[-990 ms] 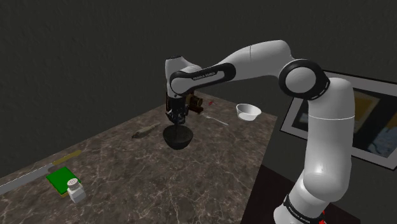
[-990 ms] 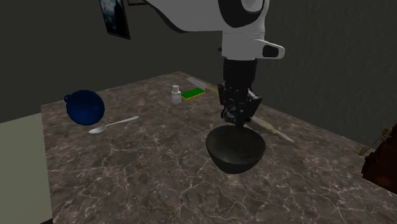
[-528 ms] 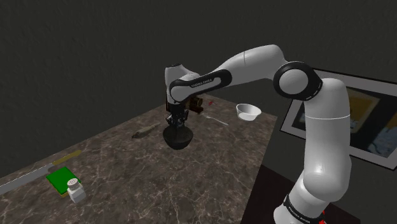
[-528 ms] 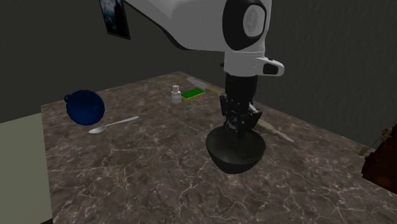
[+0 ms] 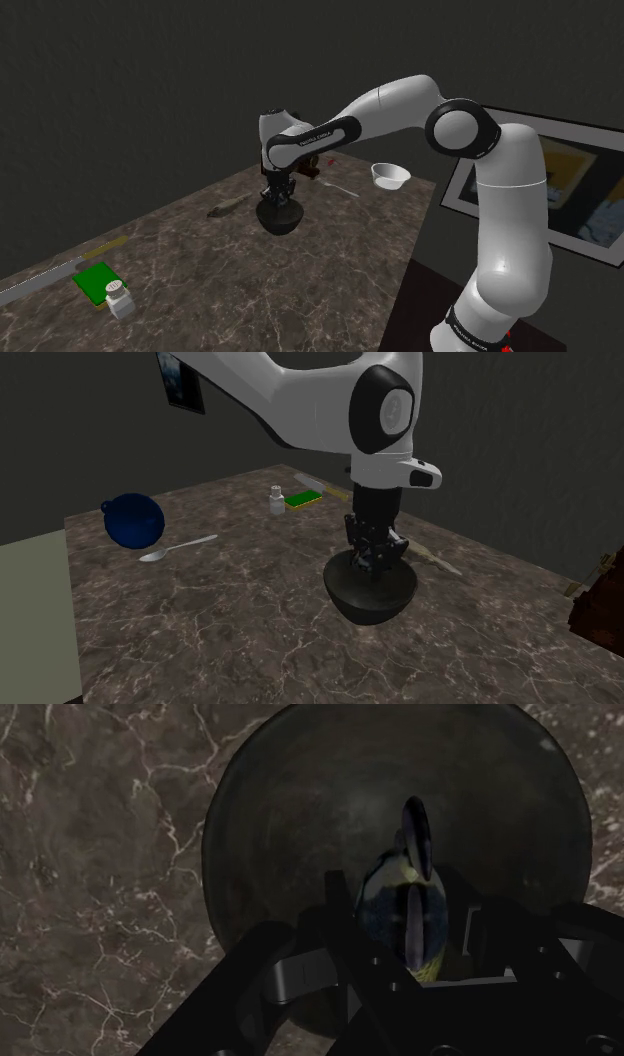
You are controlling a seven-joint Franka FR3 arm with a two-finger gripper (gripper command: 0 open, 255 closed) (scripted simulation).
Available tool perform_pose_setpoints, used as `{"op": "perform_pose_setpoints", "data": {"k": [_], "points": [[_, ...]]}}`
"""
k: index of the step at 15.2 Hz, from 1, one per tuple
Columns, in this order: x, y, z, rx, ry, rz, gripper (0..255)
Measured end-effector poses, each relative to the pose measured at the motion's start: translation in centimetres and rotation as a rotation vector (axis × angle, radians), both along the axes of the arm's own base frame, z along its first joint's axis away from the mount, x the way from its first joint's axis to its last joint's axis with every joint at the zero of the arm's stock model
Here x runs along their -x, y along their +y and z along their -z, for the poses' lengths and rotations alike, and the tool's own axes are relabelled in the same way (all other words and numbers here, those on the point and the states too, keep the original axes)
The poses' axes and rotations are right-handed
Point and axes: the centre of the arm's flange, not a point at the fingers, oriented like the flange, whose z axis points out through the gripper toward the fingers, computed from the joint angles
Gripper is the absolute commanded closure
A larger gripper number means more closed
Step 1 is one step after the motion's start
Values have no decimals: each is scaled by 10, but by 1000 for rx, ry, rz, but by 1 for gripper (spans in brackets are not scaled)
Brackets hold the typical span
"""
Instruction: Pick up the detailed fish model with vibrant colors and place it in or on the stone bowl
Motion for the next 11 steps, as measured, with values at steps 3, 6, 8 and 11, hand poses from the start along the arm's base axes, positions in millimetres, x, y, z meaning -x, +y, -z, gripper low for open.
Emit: {"op": "perform_pose_setpoints", "data": {"k": [3,6,8,11], "points": [[0,0,0,0,0,0,0],[0,0,0,0,0,0,0],[0,0,0,0,0,0,0],[0,0,-17,0,-1,0,0]]}}
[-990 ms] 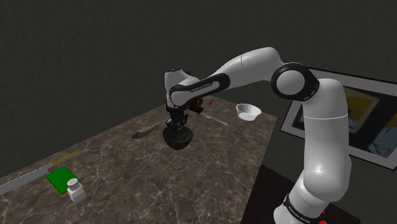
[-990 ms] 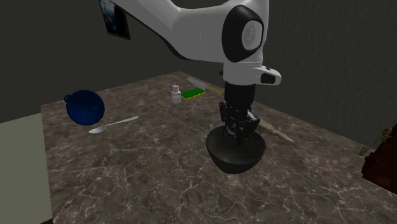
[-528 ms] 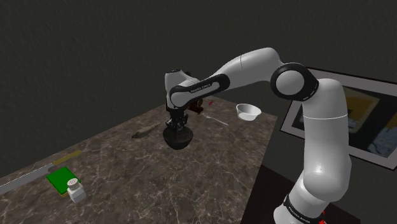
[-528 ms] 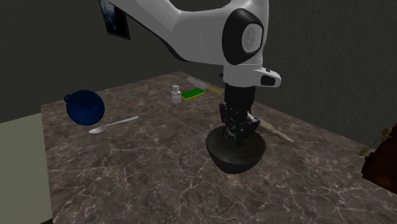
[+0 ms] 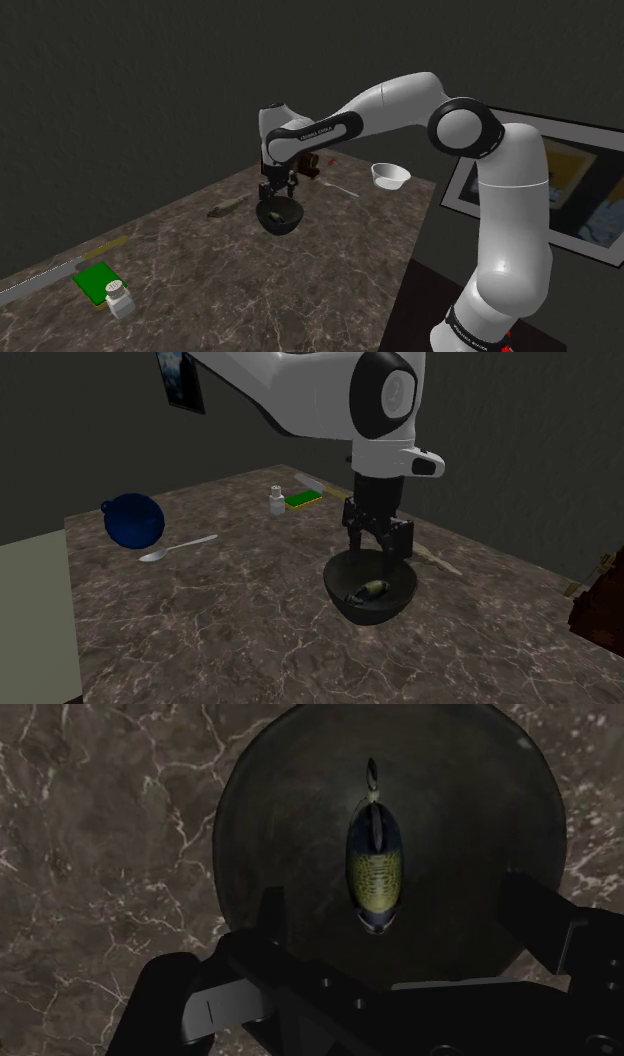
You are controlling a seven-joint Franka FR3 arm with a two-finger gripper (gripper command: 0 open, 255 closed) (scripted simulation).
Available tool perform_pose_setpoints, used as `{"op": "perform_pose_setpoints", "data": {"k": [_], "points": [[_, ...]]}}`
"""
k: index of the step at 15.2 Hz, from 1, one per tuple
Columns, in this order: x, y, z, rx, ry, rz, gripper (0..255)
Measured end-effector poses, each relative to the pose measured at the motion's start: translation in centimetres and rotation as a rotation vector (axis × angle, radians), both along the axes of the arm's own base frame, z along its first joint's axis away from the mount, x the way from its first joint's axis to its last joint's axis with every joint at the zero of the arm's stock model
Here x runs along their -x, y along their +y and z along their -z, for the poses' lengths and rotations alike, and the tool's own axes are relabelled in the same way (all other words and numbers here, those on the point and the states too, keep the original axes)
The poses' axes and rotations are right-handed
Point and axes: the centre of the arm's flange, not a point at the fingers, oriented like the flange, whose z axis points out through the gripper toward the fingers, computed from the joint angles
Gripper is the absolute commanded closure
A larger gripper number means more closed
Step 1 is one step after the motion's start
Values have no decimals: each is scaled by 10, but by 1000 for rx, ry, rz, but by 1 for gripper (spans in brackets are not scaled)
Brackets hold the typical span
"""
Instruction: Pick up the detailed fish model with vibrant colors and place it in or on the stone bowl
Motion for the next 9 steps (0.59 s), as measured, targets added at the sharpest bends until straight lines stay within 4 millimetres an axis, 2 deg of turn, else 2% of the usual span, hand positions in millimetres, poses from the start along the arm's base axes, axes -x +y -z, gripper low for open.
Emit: {"op": "perform_pose_setpoints", "data": {"k": [3,9], "points": [[-3,4,-28,0,-1,0,0],[-2,4,-33,0,1,0,0]]}}
